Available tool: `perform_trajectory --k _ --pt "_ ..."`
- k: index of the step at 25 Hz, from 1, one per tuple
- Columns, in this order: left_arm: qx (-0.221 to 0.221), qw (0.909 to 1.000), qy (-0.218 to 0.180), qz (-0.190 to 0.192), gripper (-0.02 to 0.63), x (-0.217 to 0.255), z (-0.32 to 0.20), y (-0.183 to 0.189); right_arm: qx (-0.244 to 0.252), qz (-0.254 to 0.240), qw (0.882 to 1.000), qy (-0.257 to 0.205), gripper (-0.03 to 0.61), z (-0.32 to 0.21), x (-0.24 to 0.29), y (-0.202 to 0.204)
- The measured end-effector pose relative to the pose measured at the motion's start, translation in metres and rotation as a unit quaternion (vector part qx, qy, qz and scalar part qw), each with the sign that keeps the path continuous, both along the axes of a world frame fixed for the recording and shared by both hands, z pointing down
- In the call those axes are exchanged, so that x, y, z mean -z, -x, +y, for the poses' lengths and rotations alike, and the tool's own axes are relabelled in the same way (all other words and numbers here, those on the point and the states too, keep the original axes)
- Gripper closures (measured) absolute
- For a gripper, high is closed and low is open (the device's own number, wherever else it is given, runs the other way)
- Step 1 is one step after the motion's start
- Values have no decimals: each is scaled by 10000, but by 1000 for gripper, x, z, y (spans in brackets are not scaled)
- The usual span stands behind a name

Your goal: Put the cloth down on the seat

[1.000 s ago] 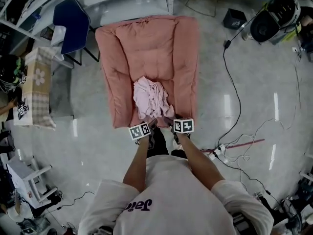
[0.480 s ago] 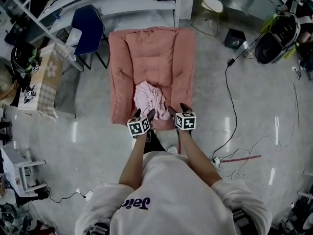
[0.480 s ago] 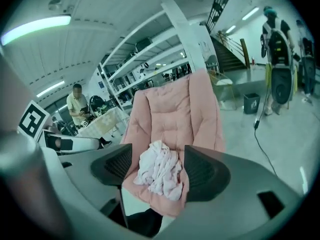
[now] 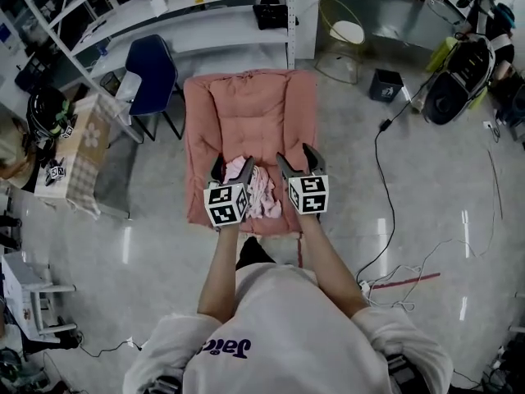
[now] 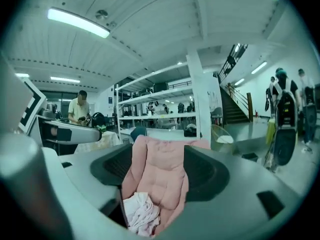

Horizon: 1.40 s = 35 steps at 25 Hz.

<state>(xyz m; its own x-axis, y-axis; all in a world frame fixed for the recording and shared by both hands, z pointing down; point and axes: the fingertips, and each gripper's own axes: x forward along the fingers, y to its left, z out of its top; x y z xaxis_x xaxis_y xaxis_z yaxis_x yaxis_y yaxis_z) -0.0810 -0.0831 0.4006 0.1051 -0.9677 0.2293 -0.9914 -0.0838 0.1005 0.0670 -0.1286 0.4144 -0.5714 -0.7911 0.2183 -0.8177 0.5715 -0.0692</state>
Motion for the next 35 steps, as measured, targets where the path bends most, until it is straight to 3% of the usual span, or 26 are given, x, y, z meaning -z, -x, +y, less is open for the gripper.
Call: perform_trajectory --k 5,6,8,10,16,21,35 --pt "327 9956 -718 -511 248 83 11 3 -147 199 9956 -900 250 7 84 -9" --pt "397 9942 -799 -604 282 95 15 4 -166 198 9946 -1008 250 9 95 -9" --pt "524 9916 -967 -675 411 114 24 6 -223 164 9932 -1130 250 15 112 -11" --pt "619 9898 -1093 -677 474 128 32 10 -274 152 9929 -1151 257 21 122 -12" --pt "850 9868 -1166 -731 590 129 53 20 -396 208 9911 -1257 494 40 136 -17" --pt "877 9882 -1096 -615 600 120 62 22 -536 12 9913 -1203 555 48 137 -20" --pt "581 9915 -1066 -468 600 111 69 8 -390 -147 9917 -1218 561 64 136 -13"
